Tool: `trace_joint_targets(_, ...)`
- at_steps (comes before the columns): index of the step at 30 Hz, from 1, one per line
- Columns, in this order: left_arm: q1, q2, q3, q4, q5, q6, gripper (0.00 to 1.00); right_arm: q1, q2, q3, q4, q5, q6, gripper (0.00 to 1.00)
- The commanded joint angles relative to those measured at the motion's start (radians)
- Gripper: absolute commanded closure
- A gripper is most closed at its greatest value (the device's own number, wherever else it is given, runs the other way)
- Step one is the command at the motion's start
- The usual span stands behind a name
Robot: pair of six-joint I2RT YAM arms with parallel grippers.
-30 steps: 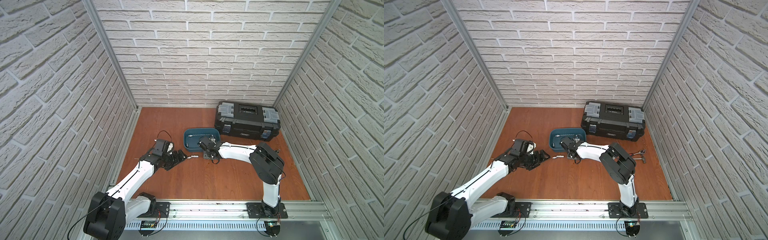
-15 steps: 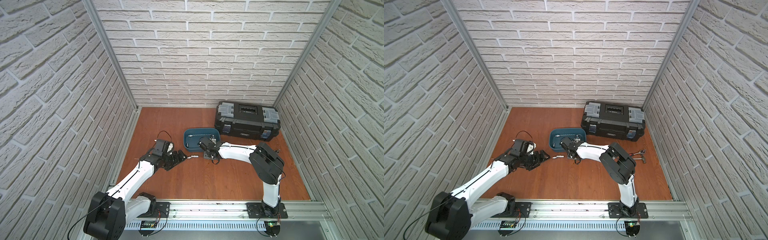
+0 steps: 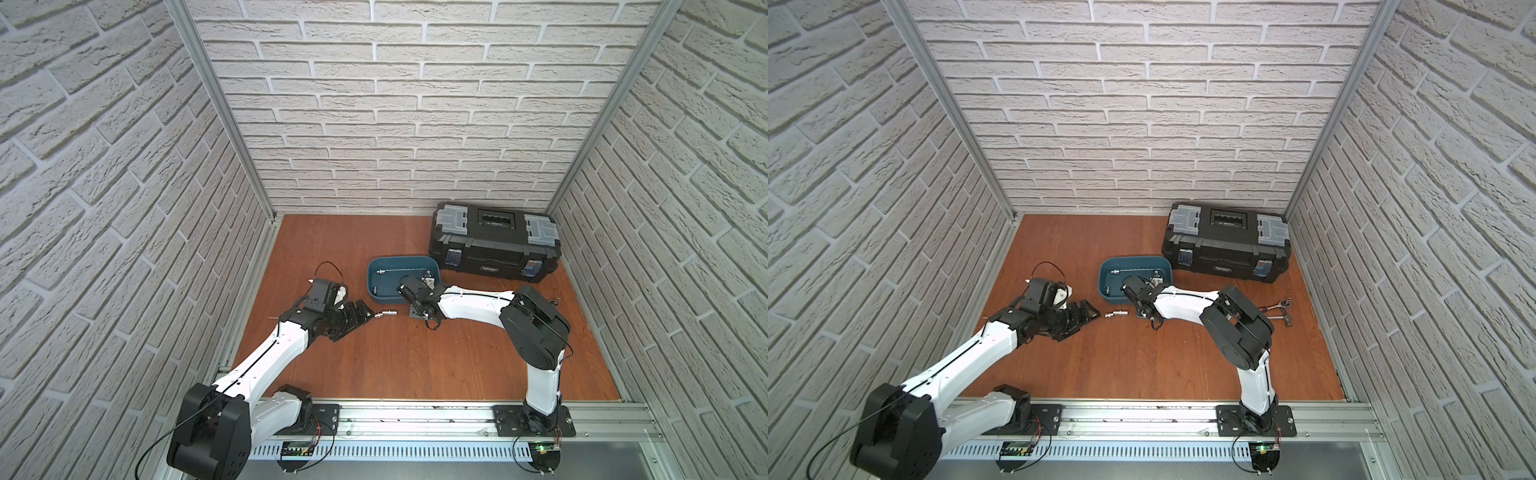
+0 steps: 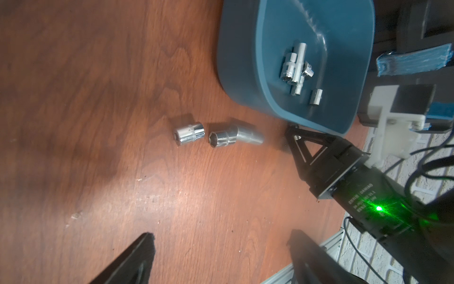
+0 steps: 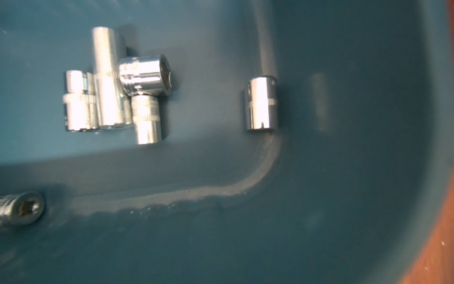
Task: Put the socket on the desktop into the storage box
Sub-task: Pick up the socket head from the center of the board.
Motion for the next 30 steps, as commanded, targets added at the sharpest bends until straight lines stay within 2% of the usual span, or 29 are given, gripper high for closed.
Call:
trace_joint_targets(1, -0.002, -0.002, -0.006, 0.027, 0.009, 0.002, 0.10, -0.006, -0.017, 0.025, -0.029, 0.036, 0.002, 0.60)
trace_joint_targets(15, -0.002, 0.006, -0.004, 0.029, 0.009, 0.002, 0.10, -0.029, 0.002, 0.046, -0.027, 0.025, -0.021, 0.64)
trace_joint_targets(21, -0.004, 0.012, 0.000, 0.032, 0.009, 0.002, 0.10, -0.031, 0.016, 0.056, -0.008, -0.001, -0.044, 0.59)
trace_joint_targets(30, -0.005, 0.013, -0.004, 0.024, 0.004, 0.002, 0.10, -0.033, 0.028, 0.052, 0.006, -0.016, -0.079, 0.63)
